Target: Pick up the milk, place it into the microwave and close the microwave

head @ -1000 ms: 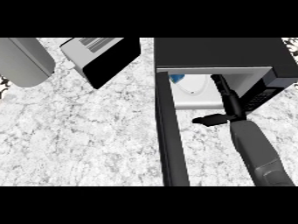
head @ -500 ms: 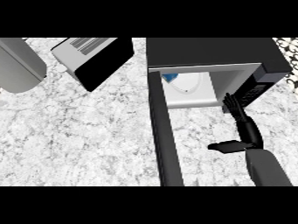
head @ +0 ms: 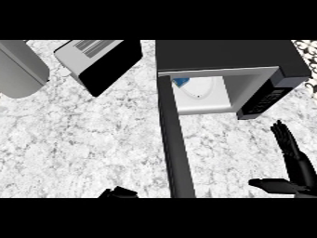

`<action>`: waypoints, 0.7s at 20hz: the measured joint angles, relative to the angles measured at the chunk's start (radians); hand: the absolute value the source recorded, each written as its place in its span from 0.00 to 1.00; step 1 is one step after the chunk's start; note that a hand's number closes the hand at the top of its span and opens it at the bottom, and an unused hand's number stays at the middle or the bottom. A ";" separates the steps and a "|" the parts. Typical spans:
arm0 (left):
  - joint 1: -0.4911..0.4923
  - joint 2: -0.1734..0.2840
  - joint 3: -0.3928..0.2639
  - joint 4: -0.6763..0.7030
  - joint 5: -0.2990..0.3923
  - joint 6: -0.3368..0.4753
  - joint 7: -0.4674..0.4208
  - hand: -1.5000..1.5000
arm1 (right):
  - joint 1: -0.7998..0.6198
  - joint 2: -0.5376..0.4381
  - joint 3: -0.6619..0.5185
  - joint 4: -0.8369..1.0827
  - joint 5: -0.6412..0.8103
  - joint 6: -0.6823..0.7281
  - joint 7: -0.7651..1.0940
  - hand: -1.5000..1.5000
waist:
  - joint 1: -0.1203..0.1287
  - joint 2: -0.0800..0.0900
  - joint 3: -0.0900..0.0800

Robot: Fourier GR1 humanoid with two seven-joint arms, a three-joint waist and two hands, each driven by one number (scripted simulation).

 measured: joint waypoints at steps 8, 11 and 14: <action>-0.295 -0.111 -0.048 0.289 -0.036 -0.102 0.140 1.00 | 0.210 -0.050 -0.014 -0.261 -0.091 0.051 0.061 0.00 | 0.005 0.008 0.001; -0.387 -0.141 -0.079 0.454 -0.019 -0.084 0.098 1.00 | 0.269 -0.068 -0.028 -0.346 -0.137 0.071 0.075 0.00 | 0.010 0.010 0.001; -0.476 -0.154 -0.143 0.589 0.037 -0.032 0.043 1.00 | 0.303 -0.095 -0.041 -0.393 -0.187 0.099 0.084 0.00 | 0.010 0.012 0.001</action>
